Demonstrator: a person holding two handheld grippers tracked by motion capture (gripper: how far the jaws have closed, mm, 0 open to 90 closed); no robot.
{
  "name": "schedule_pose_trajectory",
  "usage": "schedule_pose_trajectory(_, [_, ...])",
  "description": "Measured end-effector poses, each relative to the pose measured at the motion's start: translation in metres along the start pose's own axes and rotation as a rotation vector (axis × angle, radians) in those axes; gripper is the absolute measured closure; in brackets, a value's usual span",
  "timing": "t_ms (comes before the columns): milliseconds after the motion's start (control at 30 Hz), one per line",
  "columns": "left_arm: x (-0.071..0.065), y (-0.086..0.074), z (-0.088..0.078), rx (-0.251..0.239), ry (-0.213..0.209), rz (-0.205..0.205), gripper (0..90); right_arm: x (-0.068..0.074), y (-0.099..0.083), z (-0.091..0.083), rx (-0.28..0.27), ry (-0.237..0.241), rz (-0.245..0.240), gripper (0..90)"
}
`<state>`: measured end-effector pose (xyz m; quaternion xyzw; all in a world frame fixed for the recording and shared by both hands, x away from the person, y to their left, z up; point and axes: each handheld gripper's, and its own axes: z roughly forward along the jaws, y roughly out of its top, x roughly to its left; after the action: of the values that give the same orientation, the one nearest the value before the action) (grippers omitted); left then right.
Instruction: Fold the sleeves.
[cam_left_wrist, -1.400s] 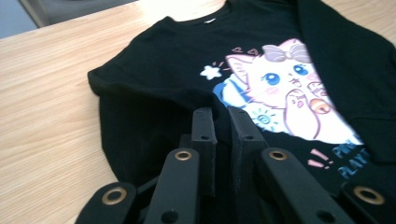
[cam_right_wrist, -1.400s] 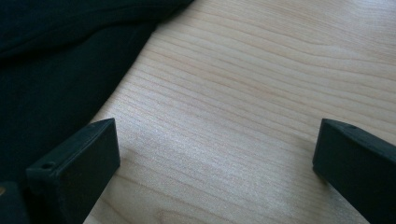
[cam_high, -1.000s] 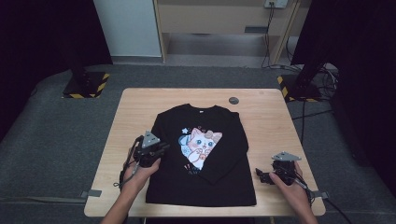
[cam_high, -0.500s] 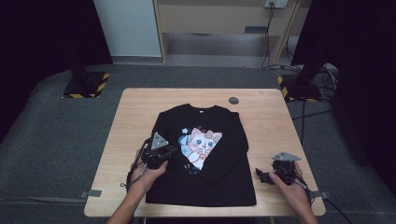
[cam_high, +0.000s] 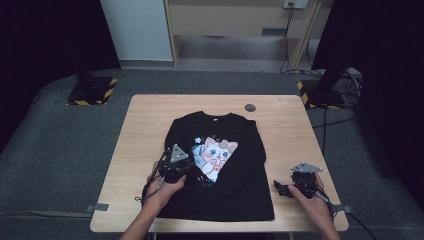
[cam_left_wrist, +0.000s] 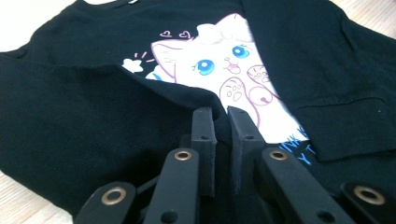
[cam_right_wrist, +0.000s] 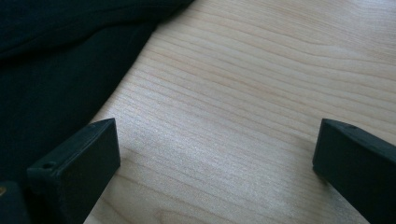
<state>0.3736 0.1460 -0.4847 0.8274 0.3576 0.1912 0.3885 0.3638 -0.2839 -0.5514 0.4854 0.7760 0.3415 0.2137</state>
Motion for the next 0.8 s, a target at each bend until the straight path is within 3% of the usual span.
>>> schedule_pose_trajectory(800, [-0.014, -0.003, 0.014, 0.063, -0.061, 0.035, 81.9, 0.0, 0.0, 0.0, 0.001, 0.002, 0.0, 0.8])
